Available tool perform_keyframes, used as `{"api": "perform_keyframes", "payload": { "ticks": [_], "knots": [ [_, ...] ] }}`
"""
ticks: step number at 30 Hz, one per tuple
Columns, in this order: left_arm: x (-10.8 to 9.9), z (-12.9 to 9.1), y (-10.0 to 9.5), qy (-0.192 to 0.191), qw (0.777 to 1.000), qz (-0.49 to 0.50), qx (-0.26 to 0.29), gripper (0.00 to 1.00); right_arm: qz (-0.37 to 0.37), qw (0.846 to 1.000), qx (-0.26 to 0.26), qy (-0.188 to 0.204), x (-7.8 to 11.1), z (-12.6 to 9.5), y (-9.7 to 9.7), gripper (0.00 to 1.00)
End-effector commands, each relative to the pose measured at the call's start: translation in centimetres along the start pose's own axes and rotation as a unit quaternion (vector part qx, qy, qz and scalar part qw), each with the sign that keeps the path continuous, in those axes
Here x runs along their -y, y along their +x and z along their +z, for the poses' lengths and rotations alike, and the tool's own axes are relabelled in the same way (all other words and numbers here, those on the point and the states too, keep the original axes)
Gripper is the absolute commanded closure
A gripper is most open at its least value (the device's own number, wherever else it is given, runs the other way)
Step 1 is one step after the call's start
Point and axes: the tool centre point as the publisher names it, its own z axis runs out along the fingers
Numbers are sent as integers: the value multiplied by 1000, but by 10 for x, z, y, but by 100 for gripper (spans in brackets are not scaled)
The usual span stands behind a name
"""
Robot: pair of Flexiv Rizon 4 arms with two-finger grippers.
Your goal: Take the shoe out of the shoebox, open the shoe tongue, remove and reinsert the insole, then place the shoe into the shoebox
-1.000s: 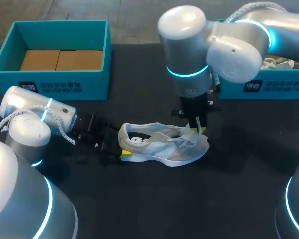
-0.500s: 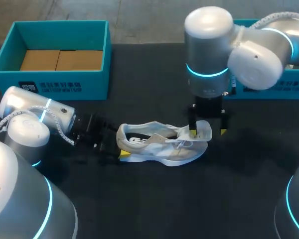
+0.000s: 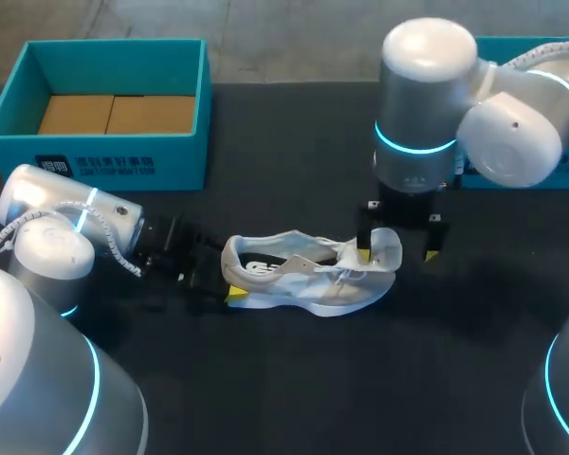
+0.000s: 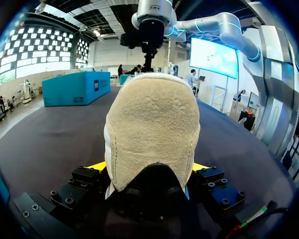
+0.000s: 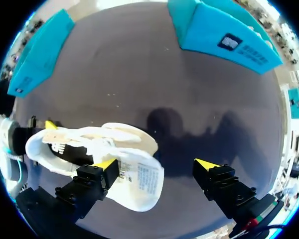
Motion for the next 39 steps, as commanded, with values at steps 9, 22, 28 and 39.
{"api": "perform_keyframes", "payload": {
  "ticks": [9,22,28,39],
  "knots": [
    [-3,-1,0,-1,1000,0,0,100,-141,988,3,-69,-5,-71,-14,0],
    [-3,-1,0,-1,1000,0,0,100,-388,912,-27,-128,-19,-130,15,0],
    [-3,-1,0,-1,1000,0,0,100,-522,840,-56,-138,-14,-145,35,0],
    [-3,-1,0,-1,1000,0,0,100,-639,759,-11,-126,-8,-145,65,0]
  ]
}}
